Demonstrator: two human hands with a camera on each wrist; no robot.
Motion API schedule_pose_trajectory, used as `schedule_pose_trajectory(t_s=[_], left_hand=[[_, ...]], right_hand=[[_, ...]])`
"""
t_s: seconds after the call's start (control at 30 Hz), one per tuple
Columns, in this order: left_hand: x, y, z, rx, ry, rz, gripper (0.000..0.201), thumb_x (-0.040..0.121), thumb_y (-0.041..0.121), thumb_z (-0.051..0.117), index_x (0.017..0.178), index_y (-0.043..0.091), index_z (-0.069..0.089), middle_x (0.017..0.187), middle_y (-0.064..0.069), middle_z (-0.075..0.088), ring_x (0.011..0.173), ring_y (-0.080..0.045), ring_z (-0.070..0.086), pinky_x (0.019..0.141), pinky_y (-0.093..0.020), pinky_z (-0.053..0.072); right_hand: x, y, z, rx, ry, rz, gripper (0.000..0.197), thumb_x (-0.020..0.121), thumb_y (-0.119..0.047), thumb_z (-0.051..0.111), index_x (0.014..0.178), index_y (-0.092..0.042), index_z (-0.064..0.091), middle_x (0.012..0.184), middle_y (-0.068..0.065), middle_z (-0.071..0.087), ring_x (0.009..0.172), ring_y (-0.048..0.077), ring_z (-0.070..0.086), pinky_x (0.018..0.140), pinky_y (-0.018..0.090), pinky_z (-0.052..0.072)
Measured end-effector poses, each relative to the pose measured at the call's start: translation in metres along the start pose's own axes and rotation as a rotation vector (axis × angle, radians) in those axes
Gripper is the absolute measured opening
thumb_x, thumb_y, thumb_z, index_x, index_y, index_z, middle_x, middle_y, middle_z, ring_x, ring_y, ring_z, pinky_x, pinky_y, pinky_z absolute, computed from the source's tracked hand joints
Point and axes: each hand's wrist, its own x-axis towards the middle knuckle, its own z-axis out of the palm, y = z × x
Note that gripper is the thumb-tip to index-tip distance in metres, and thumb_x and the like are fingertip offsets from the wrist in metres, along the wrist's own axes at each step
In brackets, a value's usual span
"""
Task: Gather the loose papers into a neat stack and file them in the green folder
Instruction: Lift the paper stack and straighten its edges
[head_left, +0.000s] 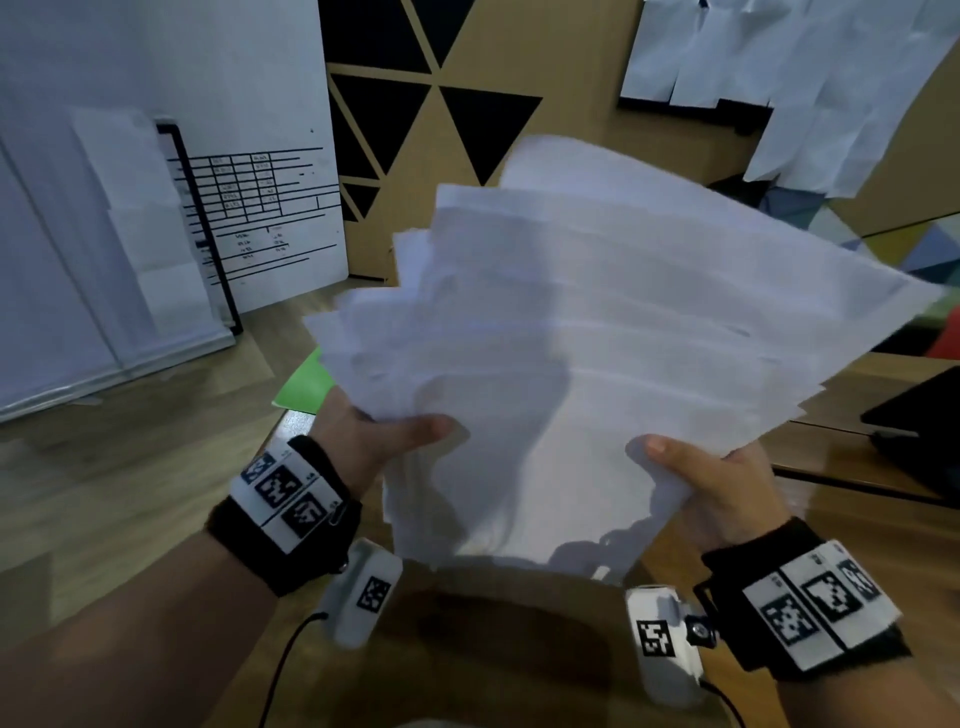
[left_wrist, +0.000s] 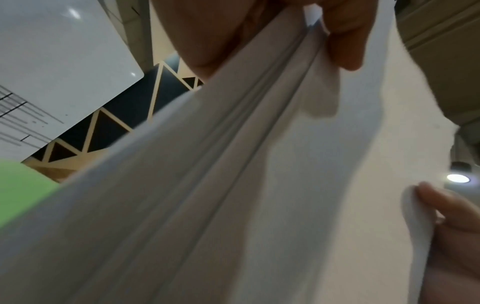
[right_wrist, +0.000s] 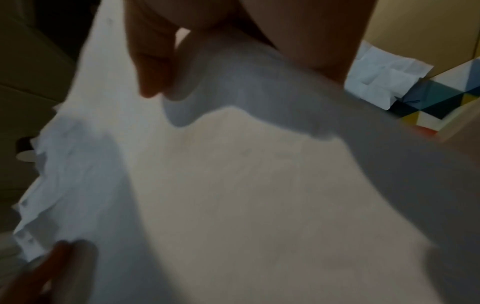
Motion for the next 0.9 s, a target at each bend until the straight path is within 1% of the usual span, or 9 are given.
schedule_pose_trajectory(t_s=[0.1, 0.2, 0.3, 0.37, 0.47, 0.53, 0.63, 0.77, 0.9], left_hand=[[-0.001, -0.003, 0.002, 0.083, -0.070, -0.060, 0.084, 0.020, 0.054, 0.089, 0.094, 0.017, 0.069, 0.086, 0.008, 0.076, 0.084, -0.010, 0.071, 0.072, -0.024, 0.056], [-0.006, -0.010, 0.016, 0.285, -0.019, -0.168, 0.069, 0.016, 0.060, 0.083, 0.077, 0.031, 0.069, 0.082, 0.012, 0.075, 0.082, -0.004, 0.069, 0.077, -0.030, 0.057], [-0.008, 0.002, 0.031, 0.382, 0.157, -0.127, 0.040, 0.044, 0.049, 0.074, 0.077, 0.028, 0.064, 0.088, -0.004, 0.071, 0.086, -0.014, 0.068, 0.079, -0.027, 0.058], [-0.012, 0.015, 0.038, 0.254, 0.217, -0.073, 0.023, 0.057, 0.031, 0.078, 0.076, 0.025, 0.067, 0.072, 0.006, 0.070, 0.067, -0.003, 0.066, 0.065, -0.015, 0.054], [-0.019, 0.027, 0.045, 0.054, 0.195, -0.010, 0.028, 0.062, 0.006, 0.079, 0.084, 0.020, 0.070, 0.068, 0.011, 0.070, 0.063, -0.001, 0.067, 0.062, -0.017, 0.057], [-0.018, 0.008, 0.041, 0.178, 0.179, -0.103, 0.027, 0.071, 0.000, 0.075, 0.088, 0.017, 0.064, 0.065, 0.015, 0.064, 0.052, 0.009, 0.061, 0.049, -0.003, 0.046], [-0.021, -0.023, 0.033, 0.334, 0.132, -0.332, 0.013, 0.074, 0.012, 0.074, 0.072, 0.018, 0.063, 0.051, 0.020, 0.062, 0.062, -0.003, 0.061, 0.043, 0.000, 0.040], [-0.021, -0.027, 0.020, 0.222, 0.132, -0.409, 0.017, 0.058, 0.023, 0.084, 0.060, 0.017, 0.069, 0.052, 0.012, 0.068, 0.046, 0.005, 0.061, 0.048, -0.012, 0.049], [-0.017, -0.016, 0.011, 0.034, -0.040, -0.278, 0.069, 0.019, 0.040, 0.092, 0.081, 0.019, 0.071, 0.075, 0.007, 0.076, 0.070, -0.007, 0.072, 0.058, -0.020, 0.056]], right_hand=[[0.001, 0.009, -0.001, -0.053, -0.091, 0.036, 0.056, 0.030, -0.034, 0.095, 0.077, -0.014, 0.074, 0.077, 0.007, 0.074, 0.076, 0.027, 0.072, 0.070, 0.038, 0.058], [0.003, 0.020, 0.011, -0.154, 0.052, 0.027, 0.049, 0.050, -0.014, 0.089, 0.093, -0.010, 0.067, 0.080, -0.001, 0.076, 0.082, 0.023, 0.071, 0.072, 0.030, 0.058], [-0.002, 0.013, 0.028, -0.196, 0.186, -0.061, 0.026, 0.069, 0.008, 0.075, 0.081, -0.014, 0.067, 0.067, -0.009, 0.074, 0.067, 0.011, 0.070, 0.062, 0.019, 0.056], [-0.005, 0.009, 0.032, -0.116, 0.213, -0.117, 0.027, 0.071, 0.010, 0.071, 0.083, -0.014, 0.069, 0.074, -0.005, 0.076, 0.071, 0.015, 0.071, 0.066, 0.025, 0.058], [-0.008, 0.017, 0.035, -0.072, 0.227, -0.137, 0.031, 0.073, 0.011, 0.069, 0.100, -0.003, 0.067, 0.087, 0.004, 0.076, 0.080, 0.021, 0.072, 0.069, 0.032, 0.058], [-0.009, 0.031, 0.038, -0.086, 0.235, -0.096, 0.041, 0.074, 0.009, 0.069, 0.112, -0.003, 0.062, 0.104, 0.015, 0.071, 0.095, 0.031, 0.069, 0.083, 0.043, 0.056], [-0.009, 0.049, 0.031, -0.125, 0.295, -0.002, 0.026, 0.069, -0.013, 0.078, 0.093, -0.021, 0.068, 0.098, 0.004, 0.074, 0.094, 0.028, 0.069, 0.086, 0.044, 0.056], [-0.002, 0.047, 0.008, -0.076, 0.264, -0.012, 0.071, 0.031, -0.051, 0.090, 0.092, -0.020, 0.071, 0.093, -0.002, 0.077, 0.093, 0.022, 0.071, 0.080, 0.037, 0.059], [0.007, 0.036, -0.006, 0.009, 0.016, -0.006, 0.085, 0.037, -0.027, 0.093, 0.113, -0.009, 0.061, 0.106, 0.009, 0.073, 0.097, 0.026, 0.070, 0.076, 0.038, 0.057]])
